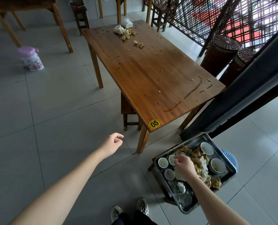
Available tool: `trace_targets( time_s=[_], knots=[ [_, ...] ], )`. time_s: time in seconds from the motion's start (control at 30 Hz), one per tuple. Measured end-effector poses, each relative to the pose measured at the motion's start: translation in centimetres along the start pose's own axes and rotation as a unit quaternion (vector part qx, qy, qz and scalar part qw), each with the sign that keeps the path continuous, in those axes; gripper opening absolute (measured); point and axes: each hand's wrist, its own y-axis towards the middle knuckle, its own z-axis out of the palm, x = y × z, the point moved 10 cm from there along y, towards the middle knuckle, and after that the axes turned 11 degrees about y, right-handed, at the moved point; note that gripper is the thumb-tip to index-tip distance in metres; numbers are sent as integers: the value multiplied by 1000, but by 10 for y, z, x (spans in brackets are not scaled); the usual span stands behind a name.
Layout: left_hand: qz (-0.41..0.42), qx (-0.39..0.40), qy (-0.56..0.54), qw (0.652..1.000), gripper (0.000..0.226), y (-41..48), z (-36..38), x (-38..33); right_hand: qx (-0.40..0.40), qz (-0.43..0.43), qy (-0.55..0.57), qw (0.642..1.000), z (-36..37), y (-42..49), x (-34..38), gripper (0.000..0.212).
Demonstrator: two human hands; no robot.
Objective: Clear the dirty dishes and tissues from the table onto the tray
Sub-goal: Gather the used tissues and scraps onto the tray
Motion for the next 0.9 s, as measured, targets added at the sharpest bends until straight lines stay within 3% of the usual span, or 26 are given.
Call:
trace_targets(
  time_s=[0.37, 0.6, 0.73, 0.9],
  knots=[
    [26, -19, -10, 999, 17, 21, -46, 39, -16, 30, 27, 999, 51, -3, 10, 27],
    [58, 21, 69, 996, 16, 64, -107, 108, -73, 84, 82, 990, 148, -50, 33, 28],
    [77, 75, 101, 989, 15, 75, -101, 124, -115, 161, 141, 970, 189, -85, 15, 28],
    [95, 123, 123, 980, 19, 88, -82, 124, -156, 190, 139, 959, 195, -100, 2, 22]
  ],
)
